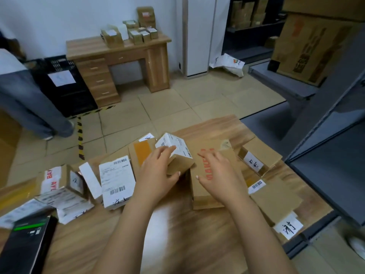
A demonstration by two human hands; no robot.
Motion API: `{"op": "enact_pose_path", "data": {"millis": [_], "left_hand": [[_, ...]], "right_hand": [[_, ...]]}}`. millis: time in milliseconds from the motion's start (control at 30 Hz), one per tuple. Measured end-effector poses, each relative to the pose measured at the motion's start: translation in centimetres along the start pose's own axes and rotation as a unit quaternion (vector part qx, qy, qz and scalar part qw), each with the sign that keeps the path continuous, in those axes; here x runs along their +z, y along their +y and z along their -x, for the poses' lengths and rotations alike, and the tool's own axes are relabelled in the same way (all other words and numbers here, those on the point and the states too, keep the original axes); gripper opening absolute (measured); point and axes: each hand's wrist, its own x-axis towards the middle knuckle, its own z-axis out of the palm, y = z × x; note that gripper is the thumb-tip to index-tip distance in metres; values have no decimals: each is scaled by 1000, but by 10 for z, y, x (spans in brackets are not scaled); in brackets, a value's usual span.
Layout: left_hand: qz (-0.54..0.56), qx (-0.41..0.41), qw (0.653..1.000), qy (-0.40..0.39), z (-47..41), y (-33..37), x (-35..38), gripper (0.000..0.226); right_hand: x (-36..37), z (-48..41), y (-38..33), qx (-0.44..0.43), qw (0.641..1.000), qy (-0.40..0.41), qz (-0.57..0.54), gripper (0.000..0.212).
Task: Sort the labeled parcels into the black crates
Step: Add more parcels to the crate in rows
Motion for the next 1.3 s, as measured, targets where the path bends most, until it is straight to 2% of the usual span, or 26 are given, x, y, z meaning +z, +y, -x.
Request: {"op": "enact_pose_path", "data": {"millis": [133,267,400,533,700,833,1000,1300], "left_hand": [[-2,-45,998,-43,-21,-11,21,75],[22,-79,995,-50,-34,-20,37,77],[26,-117,990,-73,-38,-25,48,80],[32,-114,992,-49,-32,-24,58,78],[59,-86,994,29,-27,-19,61,74],[75,-50,992,93,-33,-5,54,72],[120,-36,990,66,-43,20,61,71],[195,-24,980,6,-44,53,118,71]], "right_hand": [[20,-39,17,10,998,-54,-18,66],[40,-69,27,4,994,-107,-1,67],[54,-87,34,-10,988,-148,-40,68],[57,-93,35,-50,984,-127,-117,64],[46,-97,32,-73,975,-69,-200,52],[22,-99,32,-101,966,-9,-238,50],[-2,-90,49,-92,962,32,-254,50],[-11,-70,107,-16,980,7,-198,55]]}}
